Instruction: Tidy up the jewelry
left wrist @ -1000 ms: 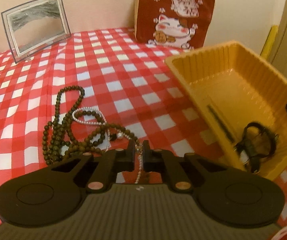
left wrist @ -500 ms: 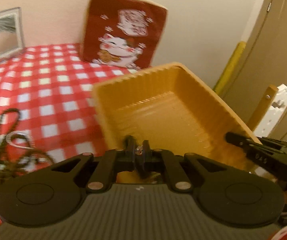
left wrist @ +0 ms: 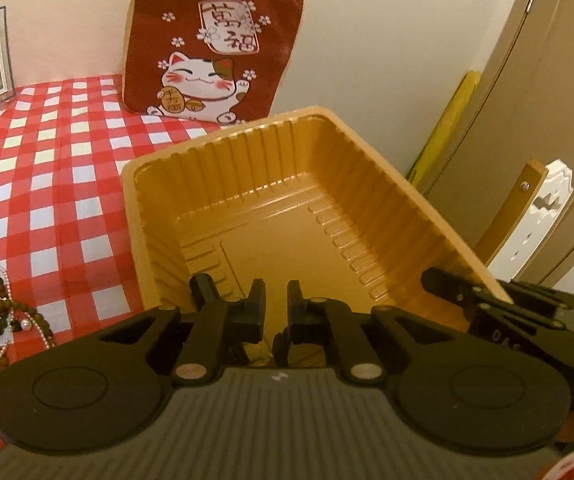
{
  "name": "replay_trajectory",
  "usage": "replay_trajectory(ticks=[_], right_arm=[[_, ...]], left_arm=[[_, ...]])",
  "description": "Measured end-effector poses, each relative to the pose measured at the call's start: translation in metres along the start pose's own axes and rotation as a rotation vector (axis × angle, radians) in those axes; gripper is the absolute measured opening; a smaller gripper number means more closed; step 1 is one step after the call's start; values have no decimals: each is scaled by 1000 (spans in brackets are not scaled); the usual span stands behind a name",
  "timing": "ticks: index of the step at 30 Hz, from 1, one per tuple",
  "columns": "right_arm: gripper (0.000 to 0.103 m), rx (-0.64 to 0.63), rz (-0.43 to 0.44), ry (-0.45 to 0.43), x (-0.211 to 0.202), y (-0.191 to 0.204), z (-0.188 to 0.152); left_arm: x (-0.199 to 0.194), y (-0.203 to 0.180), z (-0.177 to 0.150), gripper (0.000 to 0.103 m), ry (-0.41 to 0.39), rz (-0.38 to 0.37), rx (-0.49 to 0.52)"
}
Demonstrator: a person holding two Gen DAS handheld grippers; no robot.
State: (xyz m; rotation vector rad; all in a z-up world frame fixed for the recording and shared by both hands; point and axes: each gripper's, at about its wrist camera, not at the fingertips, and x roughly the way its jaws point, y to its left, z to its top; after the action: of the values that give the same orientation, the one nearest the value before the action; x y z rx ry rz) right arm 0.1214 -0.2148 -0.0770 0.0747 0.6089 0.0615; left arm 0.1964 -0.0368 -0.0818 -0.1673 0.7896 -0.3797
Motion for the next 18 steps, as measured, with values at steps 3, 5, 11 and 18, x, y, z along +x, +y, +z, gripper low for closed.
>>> replay_trajectory(ticks=[3,5,11,18], right_arm=[[5,0,2,0,0,-1,0],[5,0,4,0,0,-1,0],[5,4,6,1,1,-2,0],[5,5,7,2,2,-2,0]], left_arm=[[-13,4,0,14,-23,13,-23],[-22,11,-1,14,-34,28,-45],[-51,42,-9,14,-56,150,-81],[-65,79,-28,14,-31,298,-119]])
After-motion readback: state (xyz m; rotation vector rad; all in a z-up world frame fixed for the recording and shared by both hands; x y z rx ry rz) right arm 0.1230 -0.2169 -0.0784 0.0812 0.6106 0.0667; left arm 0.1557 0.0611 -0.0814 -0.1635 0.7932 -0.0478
